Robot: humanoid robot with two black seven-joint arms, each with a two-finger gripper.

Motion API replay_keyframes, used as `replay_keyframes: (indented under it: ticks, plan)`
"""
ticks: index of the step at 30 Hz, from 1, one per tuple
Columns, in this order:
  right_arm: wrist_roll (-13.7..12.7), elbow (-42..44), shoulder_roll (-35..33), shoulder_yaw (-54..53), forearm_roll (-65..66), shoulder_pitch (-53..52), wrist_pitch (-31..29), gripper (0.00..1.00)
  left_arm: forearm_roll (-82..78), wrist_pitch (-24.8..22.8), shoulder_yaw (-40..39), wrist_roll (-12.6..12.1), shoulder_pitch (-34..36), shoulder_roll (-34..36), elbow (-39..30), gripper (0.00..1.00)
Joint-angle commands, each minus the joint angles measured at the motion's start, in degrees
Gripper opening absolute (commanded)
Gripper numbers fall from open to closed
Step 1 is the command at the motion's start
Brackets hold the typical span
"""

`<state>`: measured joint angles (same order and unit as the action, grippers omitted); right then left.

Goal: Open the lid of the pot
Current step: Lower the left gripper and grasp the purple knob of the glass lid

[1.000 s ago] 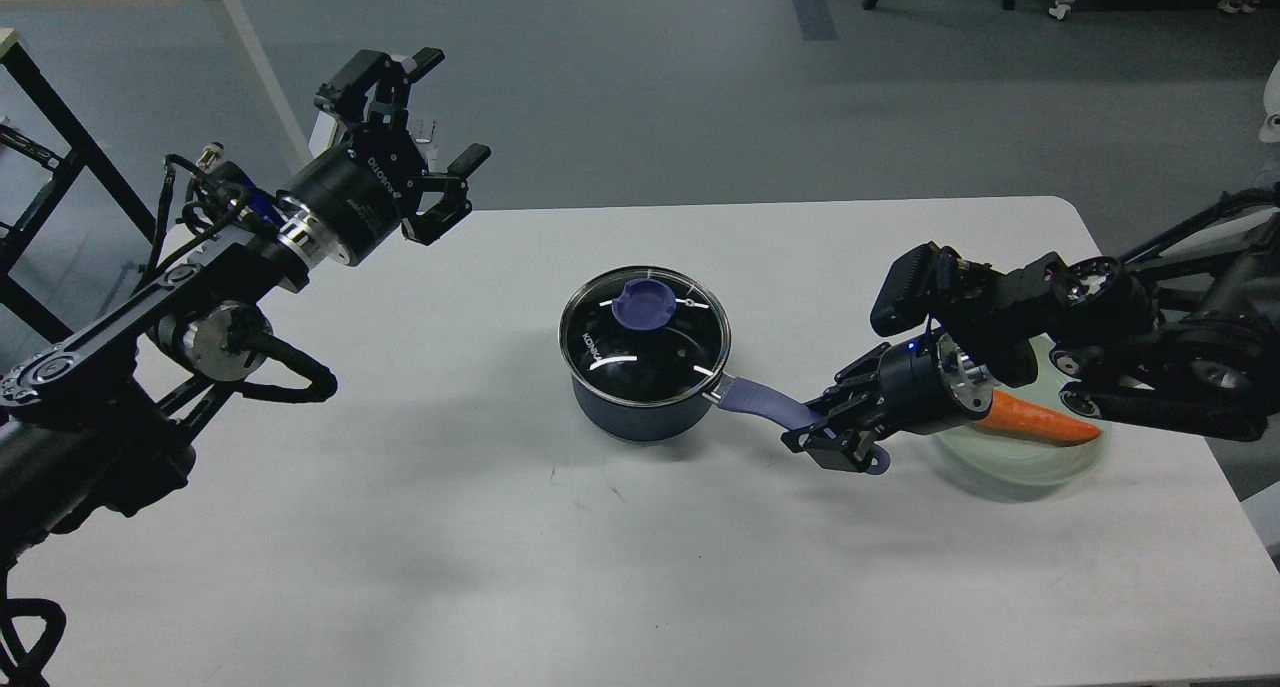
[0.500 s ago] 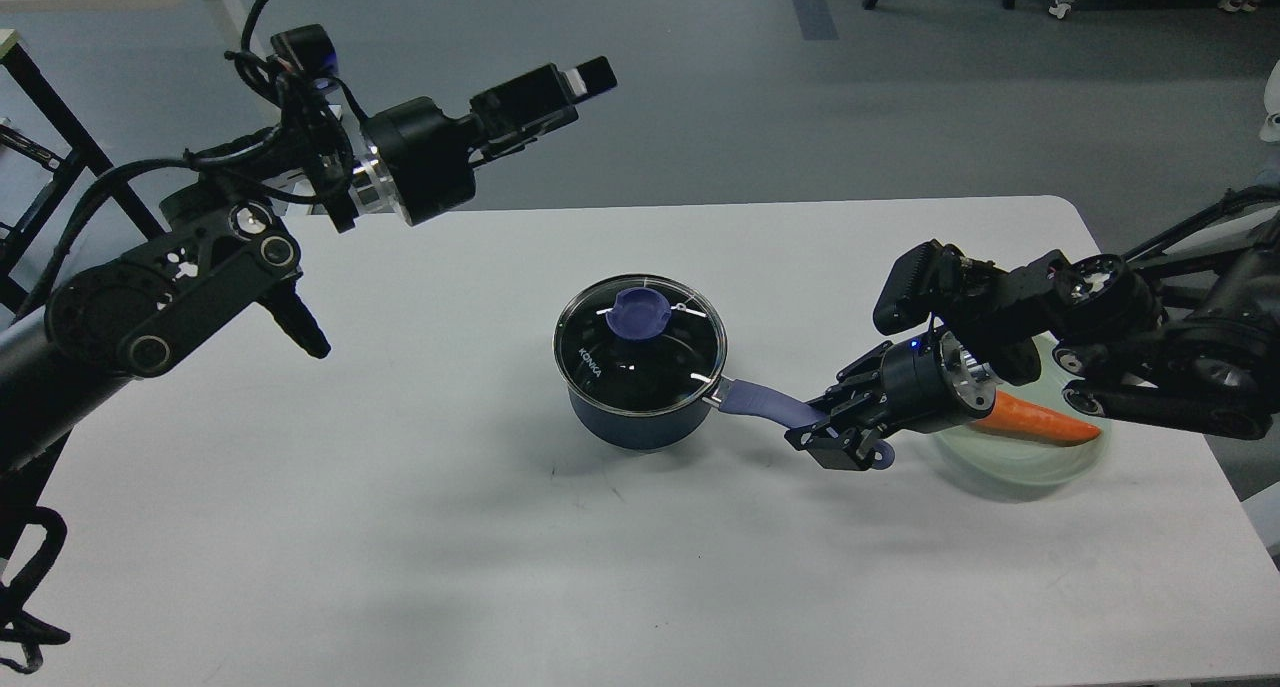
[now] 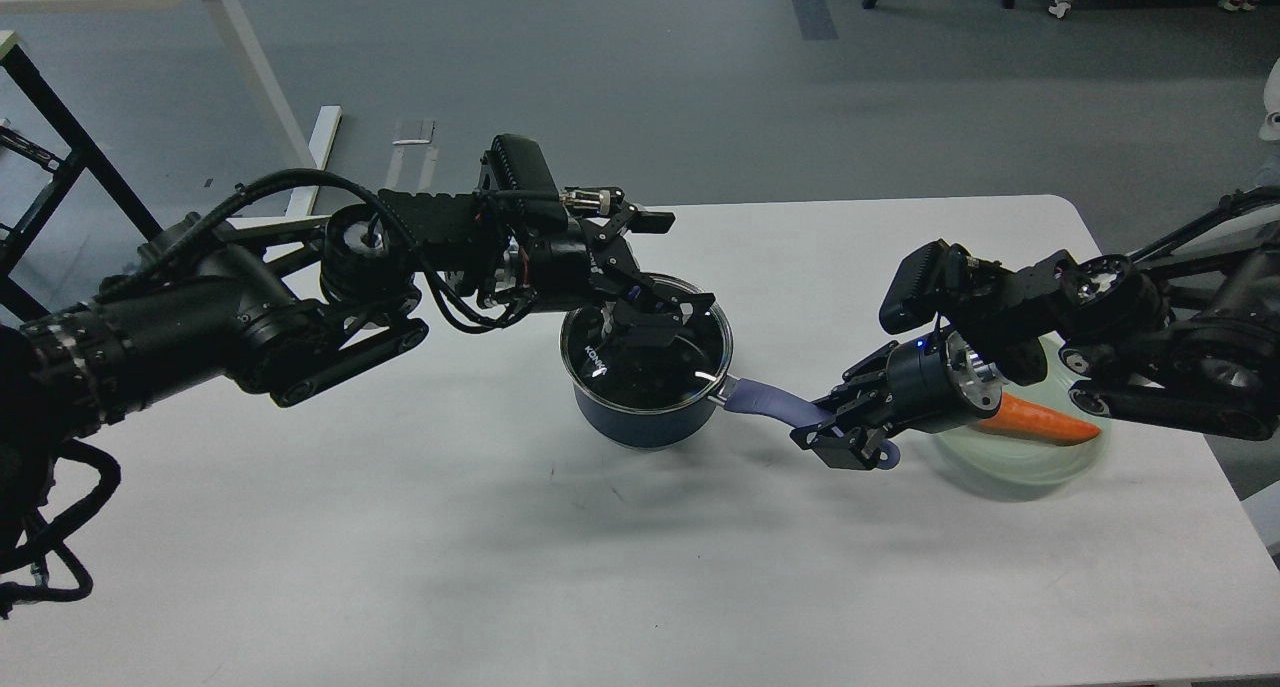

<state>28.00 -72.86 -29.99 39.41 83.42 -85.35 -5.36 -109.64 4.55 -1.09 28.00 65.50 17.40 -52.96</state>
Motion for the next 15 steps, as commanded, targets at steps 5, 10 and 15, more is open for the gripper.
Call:
replay_keyframes:
  ticks: [5,10,15]
  plan:
    - [0.00,-0.36,-0.85,0.14,-0.10,0.00,0.00,0.25,1.88,0.02,0.74,0.00,-4.06,-0.79,1.81,0.99]
    - [0.00,-0.36,-0.94,0.23,-0.02,0.00,0.00,0.25,2.15,0.11,0.65,0.00,-4.50,-0.96,2.86,0.99]
    - [0.00,-0.36,-0.94,0.14,-0.02,0.00,0.00,0.25,2.32,0.11,0.65,0.00,-4.50,-1.84,4.01,0.99]
